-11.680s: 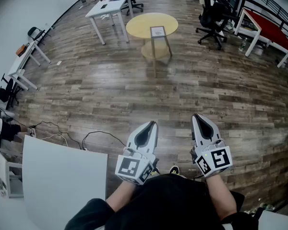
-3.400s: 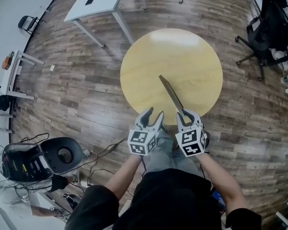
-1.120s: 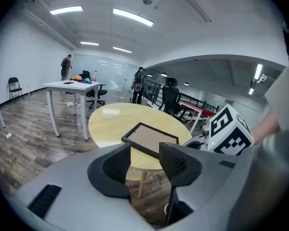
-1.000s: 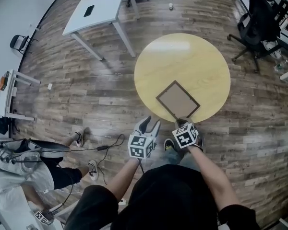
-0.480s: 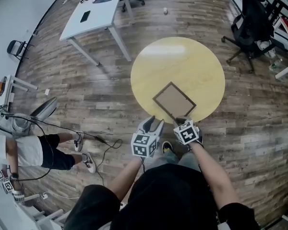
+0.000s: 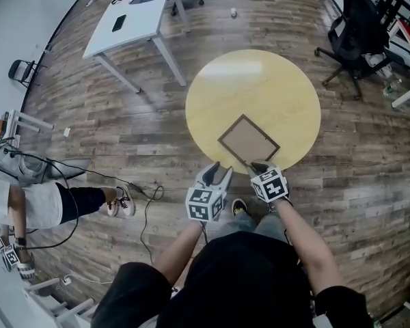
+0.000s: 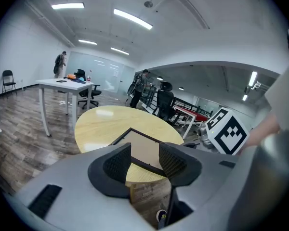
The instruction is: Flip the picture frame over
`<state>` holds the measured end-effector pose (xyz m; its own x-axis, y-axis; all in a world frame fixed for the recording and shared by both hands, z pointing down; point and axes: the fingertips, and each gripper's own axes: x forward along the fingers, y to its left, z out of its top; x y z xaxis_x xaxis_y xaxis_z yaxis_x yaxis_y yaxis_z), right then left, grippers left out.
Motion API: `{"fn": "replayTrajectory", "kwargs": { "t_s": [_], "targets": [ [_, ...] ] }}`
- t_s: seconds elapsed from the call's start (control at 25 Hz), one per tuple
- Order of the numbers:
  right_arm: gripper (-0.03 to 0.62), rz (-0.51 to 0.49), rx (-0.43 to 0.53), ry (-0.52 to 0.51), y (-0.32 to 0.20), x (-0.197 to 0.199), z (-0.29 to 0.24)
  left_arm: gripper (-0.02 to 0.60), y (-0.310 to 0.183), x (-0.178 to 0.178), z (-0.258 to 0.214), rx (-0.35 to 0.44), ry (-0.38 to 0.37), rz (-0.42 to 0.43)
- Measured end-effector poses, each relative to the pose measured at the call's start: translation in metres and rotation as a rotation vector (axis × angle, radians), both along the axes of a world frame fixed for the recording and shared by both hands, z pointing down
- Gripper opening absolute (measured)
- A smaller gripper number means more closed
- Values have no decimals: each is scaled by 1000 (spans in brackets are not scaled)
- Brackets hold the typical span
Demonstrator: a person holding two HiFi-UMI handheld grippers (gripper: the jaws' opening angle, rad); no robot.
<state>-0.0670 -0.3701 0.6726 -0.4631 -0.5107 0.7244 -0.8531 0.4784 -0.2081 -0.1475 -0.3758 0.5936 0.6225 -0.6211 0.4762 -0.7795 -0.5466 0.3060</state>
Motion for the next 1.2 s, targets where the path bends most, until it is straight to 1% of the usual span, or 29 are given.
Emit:
{"fn": "replayTrajectory", "kwargs": {
  "t_s": [0.16, 0.24, 0.28, 0.36, 0.4, 0.52, 0.6, 0.68, 0.76, 0.84, 0.96, 1.2],
  "targets": [
    [55, 7, 177, -92, -14, 5, -60, 190, -2, 5, -16, 3, 53, -18],
    [55, 21, 272, -123, -18, 10, -99, 163, -2, 9, -33, 29, 70, -25],
    [55, 30, 315, -132, -20, 13, -117, 145, -3, 11, -43, 48, 78, -31],
    [54, 50, 395, -152, -20, 20, -153, 80, -2, 15, -64, 87, 96, -50],
    [55, 58, 433, -163, -19, 23, -170, 66, -1, 17, -76, 109, 106, -59],
    [54, 63, 538, -199, -15, 29, -220, 43, 1, 26, -113, 187, 123, -69],
    [54, 56, 595, -231, -12, 33, -251, 35, 1, 33, -138, 244, 115, -62],
    [55, 49, 637, -271, -6, 39, -278, 32, 4, 41, -160, 294, 96, -48],
    [55, 46, 670, -310, 3, 49, -300, 32, 11, 51, -174, 323, 83, -29],
    [54, 58, 700, -337, 11, 64, -321, 32, 16, 61, -182, 326, 83, -19],
    [54, 108, 729, -349, 16, 93, -345, 32, 17, 70, -190, 330, 80, -21],
    [49, 182, 735, -345, 11, 134, -361, 32, 9, 82, -211, 355, 97, -27]
  ]
}}
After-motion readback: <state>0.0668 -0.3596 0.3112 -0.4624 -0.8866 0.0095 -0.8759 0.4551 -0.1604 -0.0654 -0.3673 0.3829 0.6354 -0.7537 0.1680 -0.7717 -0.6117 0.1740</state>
